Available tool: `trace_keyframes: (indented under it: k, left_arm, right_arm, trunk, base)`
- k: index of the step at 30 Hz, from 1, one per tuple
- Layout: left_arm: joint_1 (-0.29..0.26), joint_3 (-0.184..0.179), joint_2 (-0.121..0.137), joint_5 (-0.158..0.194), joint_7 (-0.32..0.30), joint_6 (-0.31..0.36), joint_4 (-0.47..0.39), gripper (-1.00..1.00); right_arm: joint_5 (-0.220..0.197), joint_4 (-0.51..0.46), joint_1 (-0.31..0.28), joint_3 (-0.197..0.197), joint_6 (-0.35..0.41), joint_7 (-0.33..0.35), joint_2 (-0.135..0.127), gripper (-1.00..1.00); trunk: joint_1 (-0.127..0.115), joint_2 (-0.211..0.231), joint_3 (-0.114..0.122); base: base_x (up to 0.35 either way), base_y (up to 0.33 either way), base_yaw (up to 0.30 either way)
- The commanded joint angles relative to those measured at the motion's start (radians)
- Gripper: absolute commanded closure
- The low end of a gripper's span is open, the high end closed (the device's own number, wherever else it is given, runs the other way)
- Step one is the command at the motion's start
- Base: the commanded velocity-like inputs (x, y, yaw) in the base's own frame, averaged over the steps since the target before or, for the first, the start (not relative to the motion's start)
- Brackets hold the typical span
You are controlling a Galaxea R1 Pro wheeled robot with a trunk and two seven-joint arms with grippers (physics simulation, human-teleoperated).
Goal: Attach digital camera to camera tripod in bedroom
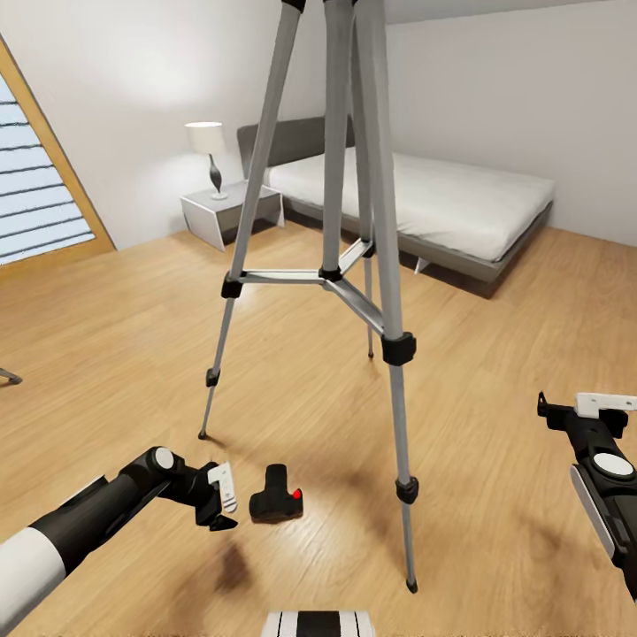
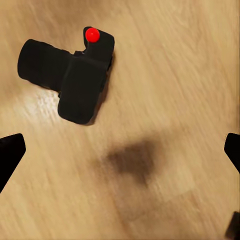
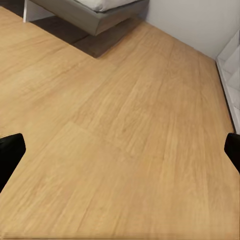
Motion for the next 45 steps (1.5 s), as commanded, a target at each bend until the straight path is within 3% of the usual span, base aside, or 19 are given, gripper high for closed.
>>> trace_keyframes:
  k: [1,14,26,34,41,45]
  left_arm:
    - [-0.001,-0.001,0.001,-0.003,-0.003,0.007,-0.002,-1.0]
    - [-0.001,-0.006,-0.001,-0.003,-0.013,-0.007,0.006,-1.0]
    - [-0.001,-0.007,-0.002,-0.003,-0.014,-0.013,0.004,-1.0]
    - [-0.001,-0.009,-0.008,-0.002,-0.014,-0.084,0.015,-1.0]
    - [-0.014,-0.004,-0.06,-0.002,-0.014,-0.117,0.088,-1.0]
    - [-0.073,-0.003,-0.098,-0.002,-0.014,-0.12,0.168,-1.0]
  right_arm:
    - [-0.001,-0.002,0.0,0.001,0.006,-0.004,0.0,-1.0]
    - [0.0,-0.002,0.0,0.001,0.006,-0.004,0.0,-1.0]
    - [0.0,-0.002,0.0,0.001,0.006,-0.004,0.0,-1.0]
    - [0.0,-0.002,0.0,0.001,0.006,-0.004,-0.001,-1.0]
    - [0.0,-0.002,0.0,0.001,0.006,-0.004,0.0,-1.0]
    - [0.0,-0.002,0.0,0.001,0.006,-0.004,0.0,-1.0]
  trunk:
    - [0.0,-0.001,-0.005]
    - [0.006,-0.004,-0.055]
    - [0.006,-0.004,-0.055]
    - [0.006,-0.004,-0.055]
    - [0.006,-0.004,-0.055]
    - [0.006,-0.004,-0.055]
  base:
    - [0.0,0.0,0.0]
    - [0.0,0.0,0.0]
    - [0.0,0.0,0.0]
    - [0.0,0.0,0.0]
    - [0.0,0.0,0.0]
    - [0.0,0.0,0.0]
